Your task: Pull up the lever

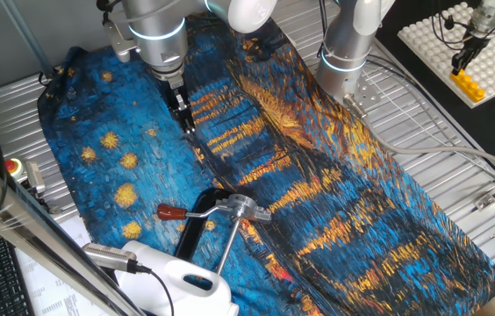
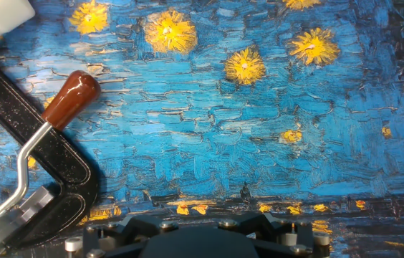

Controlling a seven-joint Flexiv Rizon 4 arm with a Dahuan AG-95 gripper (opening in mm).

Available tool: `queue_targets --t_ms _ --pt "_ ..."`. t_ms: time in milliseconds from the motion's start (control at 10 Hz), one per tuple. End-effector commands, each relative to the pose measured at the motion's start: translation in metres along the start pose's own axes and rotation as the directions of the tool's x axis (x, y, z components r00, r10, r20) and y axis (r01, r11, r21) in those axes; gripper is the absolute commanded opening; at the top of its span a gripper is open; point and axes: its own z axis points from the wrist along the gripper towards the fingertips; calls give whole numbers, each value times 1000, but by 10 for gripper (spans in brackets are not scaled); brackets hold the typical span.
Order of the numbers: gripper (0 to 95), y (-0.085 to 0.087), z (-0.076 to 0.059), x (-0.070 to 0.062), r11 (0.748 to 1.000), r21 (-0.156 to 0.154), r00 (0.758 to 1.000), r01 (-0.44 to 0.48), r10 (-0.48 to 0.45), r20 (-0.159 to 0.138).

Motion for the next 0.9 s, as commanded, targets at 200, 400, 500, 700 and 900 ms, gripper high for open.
queue_targets --t_ms 200,400,500,700,900 --pt "0 -1 -20 -5 994 71 992 85 -92 88" --pt "0 -1 -27 -7 991 111 993 76 -86 87" --pt "0 -1 -28 -7 991 117 993 71 -82 87" --pt "0 -1 -30 -8 992 114 994 54 -65 92" --pt "0 -1 -31 -9 994 99 994 41 -51 93"
